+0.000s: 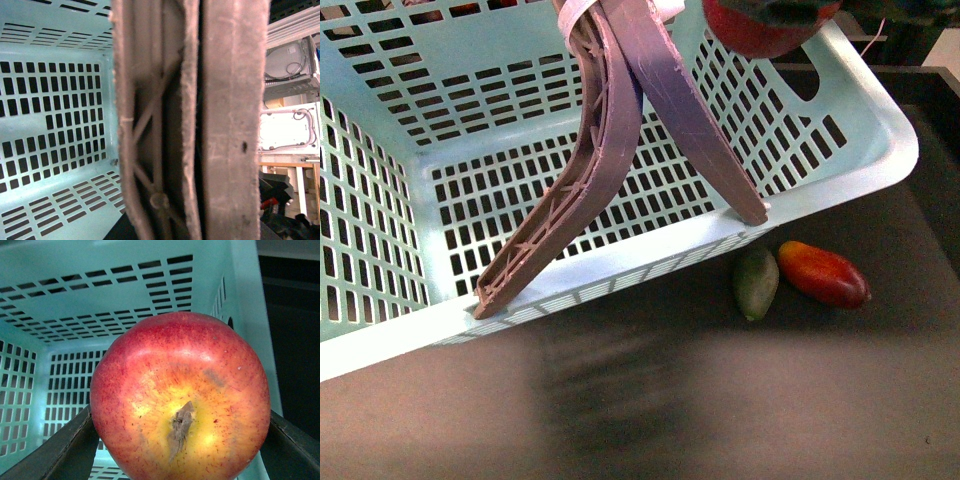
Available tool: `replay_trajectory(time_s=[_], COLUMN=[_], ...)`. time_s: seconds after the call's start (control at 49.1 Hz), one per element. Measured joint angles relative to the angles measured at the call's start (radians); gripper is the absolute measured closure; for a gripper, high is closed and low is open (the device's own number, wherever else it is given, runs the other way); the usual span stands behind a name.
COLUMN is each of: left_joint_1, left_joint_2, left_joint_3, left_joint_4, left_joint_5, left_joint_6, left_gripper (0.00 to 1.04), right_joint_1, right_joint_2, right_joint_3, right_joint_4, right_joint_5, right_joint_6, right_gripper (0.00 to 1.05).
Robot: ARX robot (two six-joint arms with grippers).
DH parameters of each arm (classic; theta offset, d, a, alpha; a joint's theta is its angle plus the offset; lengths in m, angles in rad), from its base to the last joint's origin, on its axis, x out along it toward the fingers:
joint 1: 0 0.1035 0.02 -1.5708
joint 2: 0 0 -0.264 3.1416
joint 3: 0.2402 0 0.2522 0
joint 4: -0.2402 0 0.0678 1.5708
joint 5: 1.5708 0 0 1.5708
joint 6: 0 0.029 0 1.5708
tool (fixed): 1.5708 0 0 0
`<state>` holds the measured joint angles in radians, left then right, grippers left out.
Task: Pick apple with right arm and hold basket with left
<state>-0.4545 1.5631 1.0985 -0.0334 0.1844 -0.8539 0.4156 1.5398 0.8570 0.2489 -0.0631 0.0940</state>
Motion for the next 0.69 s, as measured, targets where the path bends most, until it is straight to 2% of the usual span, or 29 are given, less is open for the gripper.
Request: replay_trajectory(time_s=[0.102, 0.122, 0.204, 0.408, 0.53, 0.693], left_joint_1=[0.000, 0.000, 0.000, 0.000, 0.000, -0.002], left_joint_2=[0.000, 0.000, 0.000, 0.002, 0.002, 0.002], left_joint_3=[0.000, 0.000, 0.000, 0.000, 0.000, 0.000], left_joint_4=[0.000, 0.000, 0.000, -0.002, -0.002, -0.002], left_joint_5=[0.001, 0.001, 0.001, -0.001, -0.004, 0.001], left_joint_6=[0.000, 0.000, 0.000, 0.005, 0.006, 0.006], left_gripper=[0.90, 0.90, 0.90, 0.90, 0.90, 0.90], right_joint_1=[0.017, 0.018, 0.016, -0.041, -0.105, -0.119], right_joint_2=[0.011, 0.010, -0.008, -0.141, -0.254, -0.265], right_joint_3=[0.000, 0.000, 0.000, -0.065, -0.120, -0.126], right_joint_4=[0.002, 0.006, 0.014, 0.052, 0.024, 0.024], right_joint_5=[0.018, 0.021, 0.043, 0.183, 0.325, 0.332], right_joint_6=[0.002, 0.005, 0.009, 0.028, 0.030, 0.031], right_gripper=[0.08, 0.07, 0.09, 0.09, 0.09, 0.09])
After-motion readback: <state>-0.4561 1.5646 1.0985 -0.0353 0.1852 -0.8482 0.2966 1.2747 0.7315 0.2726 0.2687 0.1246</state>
